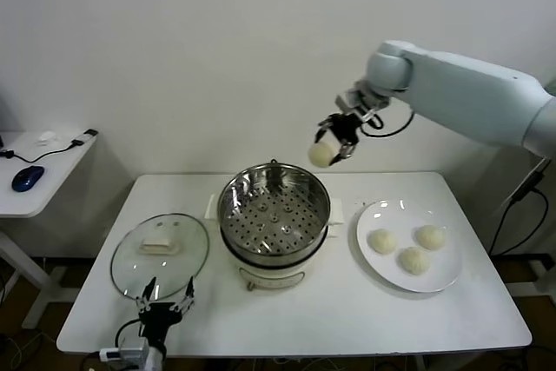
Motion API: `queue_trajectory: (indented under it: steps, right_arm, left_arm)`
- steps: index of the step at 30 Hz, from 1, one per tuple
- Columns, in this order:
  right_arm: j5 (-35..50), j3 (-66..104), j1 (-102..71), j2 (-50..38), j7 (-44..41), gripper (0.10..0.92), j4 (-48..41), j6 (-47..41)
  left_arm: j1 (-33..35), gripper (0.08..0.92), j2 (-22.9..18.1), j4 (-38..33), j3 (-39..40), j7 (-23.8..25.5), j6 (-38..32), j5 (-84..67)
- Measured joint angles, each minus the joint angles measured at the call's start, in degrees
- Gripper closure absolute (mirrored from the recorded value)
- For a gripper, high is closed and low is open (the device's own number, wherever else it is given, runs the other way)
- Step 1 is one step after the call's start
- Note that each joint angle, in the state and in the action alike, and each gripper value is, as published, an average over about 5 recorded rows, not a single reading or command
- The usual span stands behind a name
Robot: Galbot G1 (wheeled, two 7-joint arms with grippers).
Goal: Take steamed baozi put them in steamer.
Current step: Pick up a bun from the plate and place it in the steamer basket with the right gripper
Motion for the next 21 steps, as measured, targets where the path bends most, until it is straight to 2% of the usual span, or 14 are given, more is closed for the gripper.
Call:
queue_trajectory:
  steps: [7,14,21]
  right_arm:
    - [-11.4,0.3,-4.1,4.5,2.3,0.355,-1.8,8.6]
    - [-21.5,3.3,-10.9,9.0,5.9,0.355,-9.3,14.5]
    - [-27.1,6.2,-16.1,12.8,9.2,0.351,-16.8,17.9]
  left_arm:
    - [-0.1,0.177,0.2,0.3,0.2,0.0,-0.3,-0.2]
    - [-0.4,0.177,0.2,0.5,0.3,-0.1,-0.3,-0.2]
    - [-0.6,0.177,0.5,0.9,0.2,-0.4,-0.4,-0.3]
